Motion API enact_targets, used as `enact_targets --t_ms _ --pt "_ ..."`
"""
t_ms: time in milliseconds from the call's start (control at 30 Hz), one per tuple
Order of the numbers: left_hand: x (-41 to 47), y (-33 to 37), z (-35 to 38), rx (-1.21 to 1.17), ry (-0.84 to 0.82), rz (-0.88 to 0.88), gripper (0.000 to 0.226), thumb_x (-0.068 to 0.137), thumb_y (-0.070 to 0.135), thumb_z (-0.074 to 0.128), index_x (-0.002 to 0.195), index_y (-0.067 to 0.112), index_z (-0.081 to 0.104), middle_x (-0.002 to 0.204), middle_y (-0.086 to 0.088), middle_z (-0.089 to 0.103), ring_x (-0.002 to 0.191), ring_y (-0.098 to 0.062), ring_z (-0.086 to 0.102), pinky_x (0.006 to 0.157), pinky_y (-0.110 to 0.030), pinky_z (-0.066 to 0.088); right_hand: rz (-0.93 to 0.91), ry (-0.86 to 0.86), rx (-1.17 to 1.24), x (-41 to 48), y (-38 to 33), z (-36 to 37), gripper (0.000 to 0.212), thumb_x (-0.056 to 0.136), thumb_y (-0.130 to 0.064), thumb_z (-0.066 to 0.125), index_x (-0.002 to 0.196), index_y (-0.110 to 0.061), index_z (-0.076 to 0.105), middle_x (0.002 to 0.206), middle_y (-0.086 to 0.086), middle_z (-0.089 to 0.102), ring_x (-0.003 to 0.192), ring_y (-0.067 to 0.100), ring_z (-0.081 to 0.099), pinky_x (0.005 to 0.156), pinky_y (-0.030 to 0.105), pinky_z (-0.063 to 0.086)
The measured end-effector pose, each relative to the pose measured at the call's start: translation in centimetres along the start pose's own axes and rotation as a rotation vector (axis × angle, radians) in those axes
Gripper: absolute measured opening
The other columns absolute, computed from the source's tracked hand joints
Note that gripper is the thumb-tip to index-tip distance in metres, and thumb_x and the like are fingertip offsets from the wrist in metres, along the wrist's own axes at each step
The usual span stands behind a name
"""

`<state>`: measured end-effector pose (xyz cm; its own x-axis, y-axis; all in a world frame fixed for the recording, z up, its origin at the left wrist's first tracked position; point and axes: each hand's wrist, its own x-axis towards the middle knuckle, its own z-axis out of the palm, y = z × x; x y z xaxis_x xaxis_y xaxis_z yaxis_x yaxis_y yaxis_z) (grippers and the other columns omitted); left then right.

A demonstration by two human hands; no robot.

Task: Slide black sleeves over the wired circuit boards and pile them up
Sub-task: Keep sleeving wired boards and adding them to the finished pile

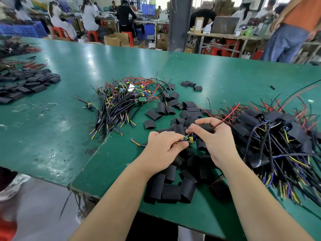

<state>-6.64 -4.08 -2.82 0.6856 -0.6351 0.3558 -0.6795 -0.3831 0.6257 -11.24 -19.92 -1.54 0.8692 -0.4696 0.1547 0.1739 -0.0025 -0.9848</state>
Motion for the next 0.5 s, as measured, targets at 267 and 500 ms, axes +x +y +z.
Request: enact_targets --t_ms 267,500 --pt "-0.3 0.1 -0.9 -0.324 0.108 -0.052 0.023 0.100 0.029 0.046 0.081 0.031 0.058 0.057 0.004 0.035 0.052 -0.010 0.027 0.055 -0.025 0.026 0.115 -0.194 0.354 -0.4 -1.2 0.4 0.017 0.092 -0.007 0.051 0.094 -0.018 0.063 0.082 0.000 0.060 0.066 0.007 0.057 0.052 0.020 0.039" --pt "0.2 -0.4 -0.7 -0.408 0.155 -0.156 0.011 0.098 0.029 0.051 0.092 0.038 0.055 0.061 0.017 0.047 0.058 -0.002 0.039 0.062 -0.016 0.034 0.061 -0.306 0.502 -0.6 -1.6 -0.1 0.017 0.076 -0.004 0.061 0.089 -0.015 0.062 0.092 0.010 0.069 0.070 0.012 0.062 0.063 0.021 0.051"
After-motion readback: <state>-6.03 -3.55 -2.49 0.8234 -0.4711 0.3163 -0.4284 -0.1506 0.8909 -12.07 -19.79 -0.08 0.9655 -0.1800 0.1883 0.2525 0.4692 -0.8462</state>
